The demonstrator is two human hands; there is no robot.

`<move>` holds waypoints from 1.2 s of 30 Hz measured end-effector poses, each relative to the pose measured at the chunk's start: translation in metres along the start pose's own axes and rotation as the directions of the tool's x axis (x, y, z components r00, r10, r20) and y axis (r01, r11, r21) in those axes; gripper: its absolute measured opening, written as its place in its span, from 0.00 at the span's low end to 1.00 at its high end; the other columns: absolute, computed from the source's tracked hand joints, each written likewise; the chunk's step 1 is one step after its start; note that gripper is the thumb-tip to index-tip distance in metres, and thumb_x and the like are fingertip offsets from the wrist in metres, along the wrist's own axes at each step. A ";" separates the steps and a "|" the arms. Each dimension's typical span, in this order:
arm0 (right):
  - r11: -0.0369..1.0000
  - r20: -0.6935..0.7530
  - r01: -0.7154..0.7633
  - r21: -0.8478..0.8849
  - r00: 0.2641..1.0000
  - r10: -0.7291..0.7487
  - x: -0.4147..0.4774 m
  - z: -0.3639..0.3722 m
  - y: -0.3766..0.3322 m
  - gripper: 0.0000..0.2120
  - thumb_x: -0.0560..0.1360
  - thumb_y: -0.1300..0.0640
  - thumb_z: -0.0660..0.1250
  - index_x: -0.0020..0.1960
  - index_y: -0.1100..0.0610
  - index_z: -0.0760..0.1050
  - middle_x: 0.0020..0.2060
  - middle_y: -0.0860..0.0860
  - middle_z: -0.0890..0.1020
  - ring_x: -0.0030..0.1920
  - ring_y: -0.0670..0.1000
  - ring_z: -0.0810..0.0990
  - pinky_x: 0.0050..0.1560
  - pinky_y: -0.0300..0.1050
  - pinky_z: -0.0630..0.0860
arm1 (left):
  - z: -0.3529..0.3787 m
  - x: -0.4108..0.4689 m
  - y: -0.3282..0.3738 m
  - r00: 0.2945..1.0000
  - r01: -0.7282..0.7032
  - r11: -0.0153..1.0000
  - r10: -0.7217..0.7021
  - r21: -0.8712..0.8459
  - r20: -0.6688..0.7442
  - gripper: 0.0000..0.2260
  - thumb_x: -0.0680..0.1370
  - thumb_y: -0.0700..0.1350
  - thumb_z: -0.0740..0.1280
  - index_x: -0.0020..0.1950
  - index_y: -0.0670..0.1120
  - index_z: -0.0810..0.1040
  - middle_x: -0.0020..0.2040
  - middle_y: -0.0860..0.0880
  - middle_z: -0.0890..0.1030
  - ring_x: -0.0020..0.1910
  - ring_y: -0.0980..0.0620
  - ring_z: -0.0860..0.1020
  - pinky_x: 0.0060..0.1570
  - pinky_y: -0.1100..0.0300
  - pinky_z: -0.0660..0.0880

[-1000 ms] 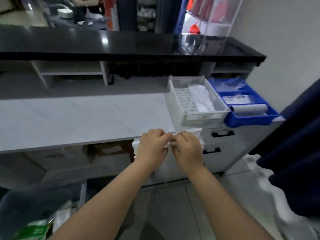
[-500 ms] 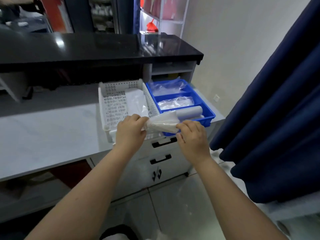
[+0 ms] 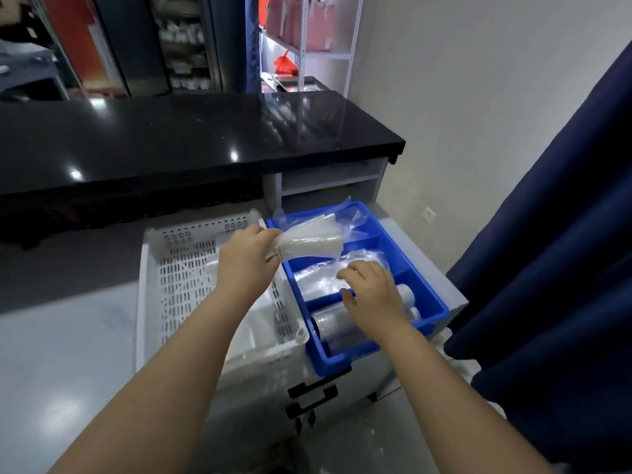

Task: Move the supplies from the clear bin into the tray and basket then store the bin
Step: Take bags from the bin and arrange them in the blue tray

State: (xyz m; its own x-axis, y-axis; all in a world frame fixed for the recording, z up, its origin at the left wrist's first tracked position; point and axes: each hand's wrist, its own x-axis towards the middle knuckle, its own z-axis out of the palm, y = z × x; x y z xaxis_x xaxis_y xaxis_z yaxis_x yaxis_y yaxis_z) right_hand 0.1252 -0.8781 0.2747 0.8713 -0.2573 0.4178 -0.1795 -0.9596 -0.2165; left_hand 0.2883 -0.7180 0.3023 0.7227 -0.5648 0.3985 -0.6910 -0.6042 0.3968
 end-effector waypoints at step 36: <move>0.925 0.744 0.326 0.196 0.565 -0.357 0.115 0.106 0.126 0.19 0.71 0.60 0.65 0.63 0.55 0.73 0.55 0.58 0.75 0.54 0.60 0.73 0.54 0.51 0.71 | 0.079 0.054 0.051 0.856 0.508 0.861 -0.507 -0.013 -0.103 0.16 0.71 0.42 0.69 0.58 0.54 0.79 0.46 0.56 0.74 0.47 0.51 0.72 0.43 0.56 0.68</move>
State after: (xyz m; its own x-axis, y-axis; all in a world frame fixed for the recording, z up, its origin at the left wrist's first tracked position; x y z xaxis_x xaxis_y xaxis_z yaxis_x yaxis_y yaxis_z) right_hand 0.2510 -1.0160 0.2020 0.8961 0.2817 -0.3429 0.2076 -0.9490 -0.2371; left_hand 0.2931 -0.8238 0.2789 0.9670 -0.1197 0.2250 -0.2281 -0.7999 0.5551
